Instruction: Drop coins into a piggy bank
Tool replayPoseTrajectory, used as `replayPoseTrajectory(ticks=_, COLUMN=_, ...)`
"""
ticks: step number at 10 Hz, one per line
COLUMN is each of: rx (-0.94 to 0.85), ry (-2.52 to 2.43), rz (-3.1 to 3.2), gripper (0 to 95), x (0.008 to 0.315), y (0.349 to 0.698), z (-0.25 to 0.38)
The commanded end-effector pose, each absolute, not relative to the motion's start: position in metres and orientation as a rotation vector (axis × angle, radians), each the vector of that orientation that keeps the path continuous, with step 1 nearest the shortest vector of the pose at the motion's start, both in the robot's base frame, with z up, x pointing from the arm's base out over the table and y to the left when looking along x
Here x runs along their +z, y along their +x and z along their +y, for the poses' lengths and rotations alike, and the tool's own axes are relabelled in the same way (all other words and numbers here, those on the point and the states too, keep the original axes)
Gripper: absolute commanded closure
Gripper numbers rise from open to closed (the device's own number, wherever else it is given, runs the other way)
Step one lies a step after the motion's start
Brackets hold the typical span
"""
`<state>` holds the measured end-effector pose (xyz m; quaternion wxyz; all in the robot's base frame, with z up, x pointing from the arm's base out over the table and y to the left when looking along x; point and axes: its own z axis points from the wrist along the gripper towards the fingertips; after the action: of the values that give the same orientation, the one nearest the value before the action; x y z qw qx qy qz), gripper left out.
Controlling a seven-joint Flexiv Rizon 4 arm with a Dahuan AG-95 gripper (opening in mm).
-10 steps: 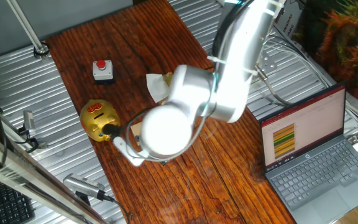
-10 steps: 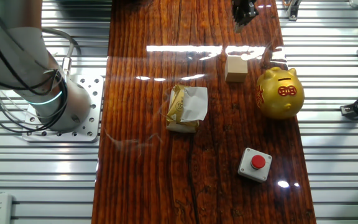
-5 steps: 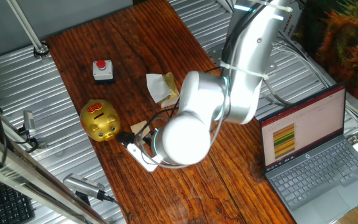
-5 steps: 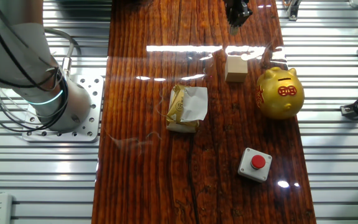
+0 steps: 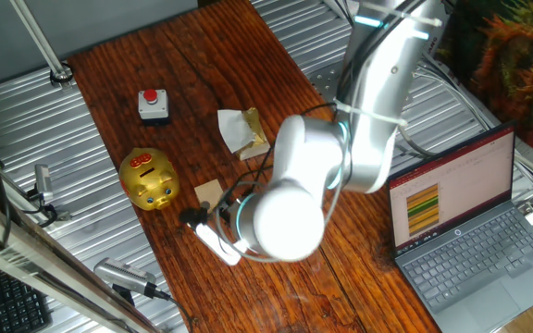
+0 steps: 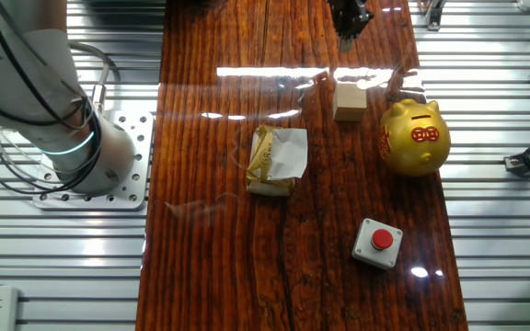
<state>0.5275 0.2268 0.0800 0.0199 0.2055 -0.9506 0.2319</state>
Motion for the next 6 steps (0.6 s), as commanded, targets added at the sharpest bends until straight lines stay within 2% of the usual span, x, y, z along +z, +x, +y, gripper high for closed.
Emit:
replayPoseTrajectory(ticks=1, rx=0.756, ry=0.664, rz=-2.933, gripper=95.0, x=0.0787, y=0.5285, z=0.2255)
replayPoseTrajectory(ticks=6, rx=0.838, ry=0.733, rz=-2.893, gripper=95.0, x=0.0734, y=0.5334, z=0.2219)
